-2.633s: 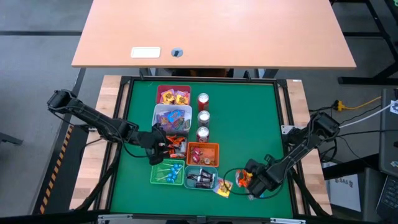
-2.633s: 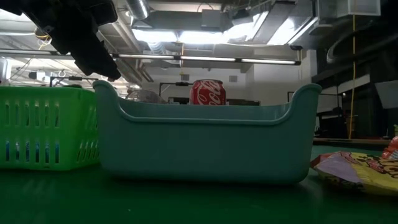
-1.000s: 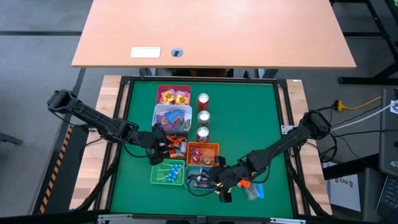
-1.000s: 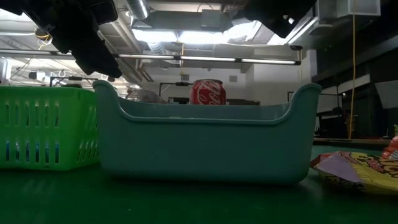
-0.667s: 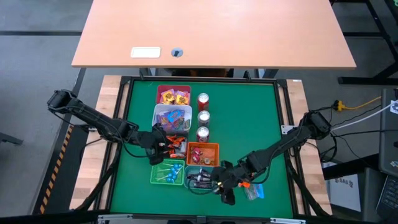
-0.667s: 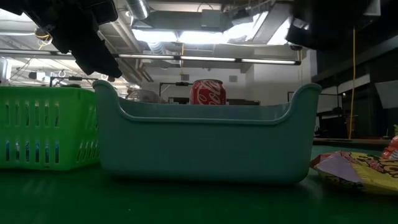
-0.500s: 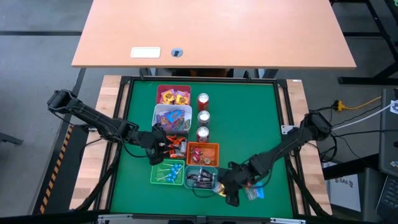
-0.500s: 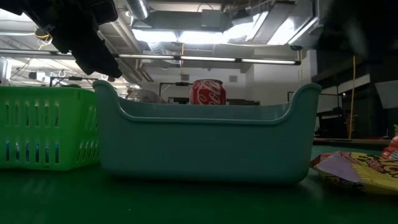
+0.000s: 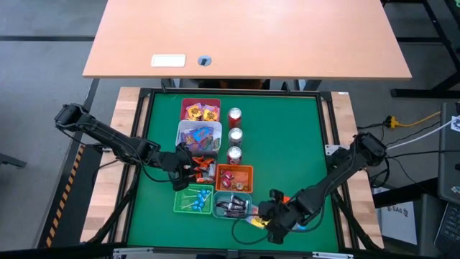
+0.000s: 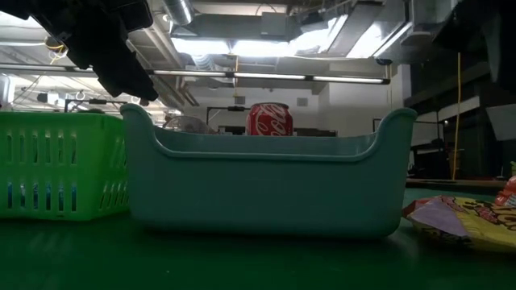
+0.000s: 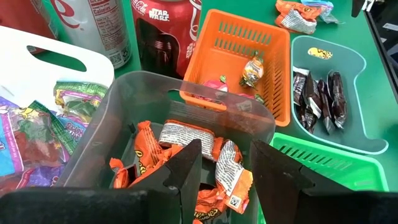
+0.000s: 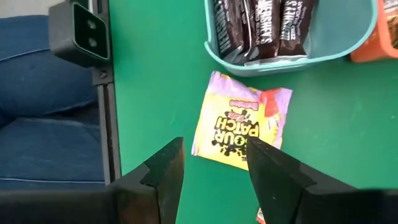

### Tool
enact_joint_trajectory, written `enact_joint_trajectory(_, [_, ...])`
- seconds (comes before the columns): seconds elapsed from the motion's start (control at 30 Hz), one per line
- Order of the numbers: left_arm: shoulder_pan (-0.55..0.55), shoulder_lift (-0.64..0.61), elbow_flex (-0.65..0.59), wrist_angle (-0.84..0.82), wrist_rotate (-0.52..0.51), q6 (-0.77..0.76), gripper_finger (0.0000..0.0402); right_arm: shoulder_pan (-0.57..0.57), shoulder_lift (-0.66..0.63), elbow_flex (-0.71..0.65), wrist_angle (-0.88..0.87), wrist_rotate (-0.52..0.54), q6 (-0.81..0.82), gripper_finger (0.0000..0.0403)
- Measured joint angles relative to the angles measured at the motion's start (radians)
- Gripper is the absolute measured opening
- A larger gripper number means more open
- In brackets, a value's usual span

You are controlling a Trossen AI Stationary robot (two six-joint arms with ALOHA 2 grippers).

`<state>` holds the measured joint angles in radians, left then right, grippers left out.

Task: Sort candy
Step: Put the yellow candy into the red bin

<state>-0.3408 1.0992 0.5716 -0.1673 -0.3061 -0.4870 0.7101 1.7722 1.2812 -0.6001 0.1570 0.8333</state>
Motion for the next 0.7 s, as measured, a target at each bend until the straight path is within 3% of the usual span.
enact_joint_trajectory(0.47, [0.0, 0.0, 0.0, 0.0, 0.0, 0.0, 0.0126, -0.004, 0.188, 0.0, -0.023, -0.018, -0.033, 0.017])
enact_joint_trajectory(0.7, [-0.001, 0.0, 0.0, 0.0, 0.0, 0.0, 0.0126, -0.004, 0.215, 0.005, -0.022, -0.034, -0.034, 0.0166])
